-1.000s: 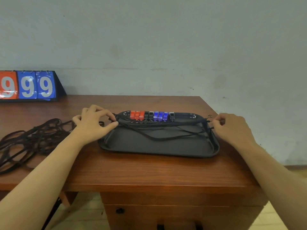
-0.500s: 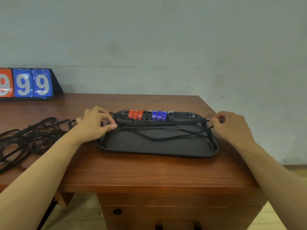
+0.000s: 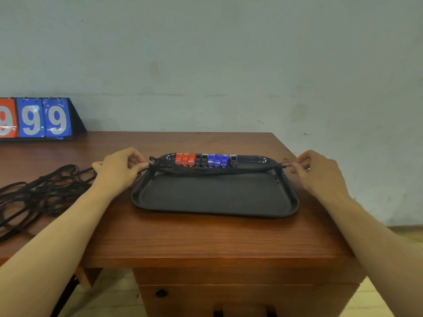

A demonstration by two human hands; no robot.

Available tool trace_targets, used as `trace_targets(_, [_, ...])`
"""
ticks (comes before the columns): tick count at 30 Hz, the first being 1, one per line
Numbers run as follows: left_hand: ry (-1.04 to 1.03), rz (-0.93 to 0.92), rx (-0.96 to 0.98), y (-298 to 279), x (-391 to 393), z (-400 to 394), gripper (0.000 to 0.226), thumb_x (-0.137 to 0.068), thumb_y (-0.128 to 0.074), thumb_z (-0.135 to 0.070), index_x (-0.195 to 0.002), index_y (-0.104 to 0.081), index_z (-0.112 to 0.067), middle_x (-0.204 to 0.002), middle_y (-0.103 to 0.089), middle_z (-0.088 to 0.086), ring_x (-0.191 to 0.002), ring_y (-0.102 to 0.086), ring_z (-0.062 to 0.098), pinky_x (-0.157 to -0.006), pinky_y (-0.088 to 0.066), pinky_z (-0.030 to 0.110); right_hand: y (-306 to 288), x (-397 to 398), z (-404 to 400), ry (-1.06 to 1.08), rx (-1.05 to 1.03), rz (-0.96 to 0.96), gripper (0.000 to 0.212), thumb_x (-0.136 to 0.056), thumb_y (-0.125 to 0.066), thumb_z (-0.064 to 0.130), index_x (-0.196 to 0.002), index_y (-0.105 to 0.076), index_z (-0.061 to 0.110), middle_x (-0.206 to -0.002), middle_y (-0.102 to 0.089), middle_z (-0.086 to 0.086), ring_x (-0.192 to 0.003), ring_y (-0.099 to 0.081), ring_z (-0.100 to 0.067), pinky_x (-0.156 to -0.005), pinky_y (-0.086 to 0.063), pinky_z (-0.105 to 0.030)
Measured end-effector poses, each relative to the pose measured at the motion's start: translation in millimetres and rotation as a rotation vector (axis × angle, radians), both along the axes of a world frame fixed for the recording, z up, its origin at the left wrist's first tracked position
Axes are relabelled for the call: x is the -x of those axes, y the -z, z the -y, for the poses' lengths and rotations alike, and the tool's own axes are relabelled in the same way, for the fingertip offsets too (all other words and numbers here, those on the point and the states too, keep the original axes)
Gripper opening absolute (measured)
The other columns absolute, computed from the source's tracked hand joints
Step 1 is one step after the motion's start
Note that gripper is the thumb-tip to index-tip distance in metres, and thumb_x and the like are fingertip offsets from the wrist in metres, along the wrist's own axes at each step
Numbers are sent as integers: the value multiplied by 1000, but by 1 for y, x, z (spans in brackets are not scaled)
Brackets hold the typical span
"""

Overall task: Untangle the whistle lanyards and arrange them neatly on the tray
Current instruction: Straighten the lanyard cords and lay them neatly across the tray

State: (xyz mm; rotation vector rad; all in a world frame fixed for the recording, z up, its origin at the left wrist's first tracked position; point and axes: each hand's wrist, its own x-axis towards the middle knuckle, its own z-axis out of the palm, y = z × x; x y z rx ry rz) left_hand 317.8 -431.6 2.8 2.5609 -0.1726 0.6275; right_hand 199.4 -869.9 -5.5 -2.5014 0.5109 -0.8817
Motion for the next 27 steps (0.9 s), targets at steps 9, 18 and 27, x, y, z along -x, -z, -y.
trace_targets(9, [21,114,113,-21,19,-10,29,-104,-44,-45,-95,-69,-33,-98,-65,-10,-90,-56,13,-96,-34,49,-8,15,-14,26,74,10,33,-98,-44,53,-109,-61,28,-99,-64,3,-86,-59,-18,-71,-46,-34])
trace_targets(18, [105,-249,-298,-41,60,-48,26,-91,-70,-37,-114,-62,-29,-111,-63,-6,-103,-62,15,-93,-54,38,-10,71,-90,-318,262,49,17,-102,-44,38,-97,-59,33,-86,-54,16,-81,-50,-4,-74,-50,-33])
trace_targets(27, [-92,-174,-345,-13,75,-35,14,-101,-53,-38,-106,-64,-30,-115,-62,-2,-123,-46,27,-105,-34,54,3,82,-113,-347,305,-45,21,-101,-42,40,-114,-57,33,-114,-55,13,-109,-42,-8,-93,-38,-35])
